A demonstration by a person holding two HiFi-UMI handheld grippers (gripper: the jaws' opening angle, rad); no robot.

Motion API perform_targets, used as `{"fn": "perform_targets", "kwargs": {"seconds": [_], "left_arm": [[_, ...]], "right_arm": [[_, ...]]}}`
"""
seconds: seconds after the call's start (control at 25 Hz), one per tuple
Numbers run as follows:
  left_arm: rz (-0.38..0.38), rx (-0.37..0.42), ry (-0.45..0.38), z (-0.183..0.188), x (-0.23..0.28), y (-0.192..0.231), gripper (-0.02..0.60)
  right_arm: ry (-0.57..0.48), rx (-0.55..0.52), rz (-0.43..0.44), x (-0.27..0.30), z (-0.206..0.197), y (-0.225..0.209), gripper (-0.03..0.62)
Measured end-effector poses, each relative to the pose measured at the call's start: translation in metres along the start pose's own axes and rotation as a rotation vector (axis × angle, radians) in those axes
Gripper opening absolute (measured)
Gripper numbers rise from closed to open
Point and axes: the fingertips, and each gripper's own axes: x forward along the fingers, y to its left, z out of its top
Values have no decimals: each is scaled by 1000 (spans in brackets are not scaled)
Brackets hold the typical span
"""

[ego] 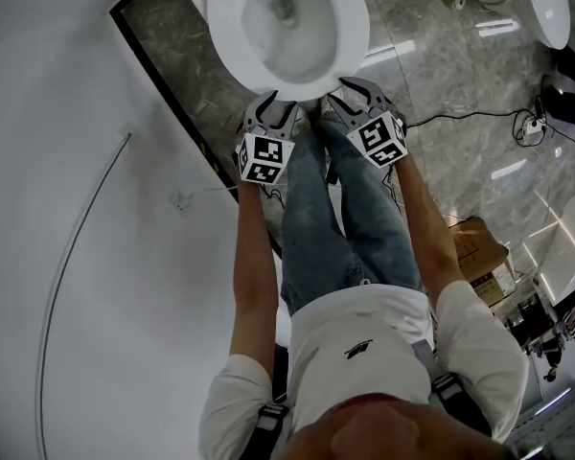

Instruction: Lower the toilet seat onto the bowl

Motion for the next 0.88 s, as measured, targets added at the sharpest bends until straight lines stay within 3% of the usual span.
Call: {"fn": "perform_targets", "kwargs": {"seconds": [0.88], "left_arm": [[-29,-34,88,-36,28,-8,130]], "right_arm": [[65,80,15,25,-41,5,117]]}}
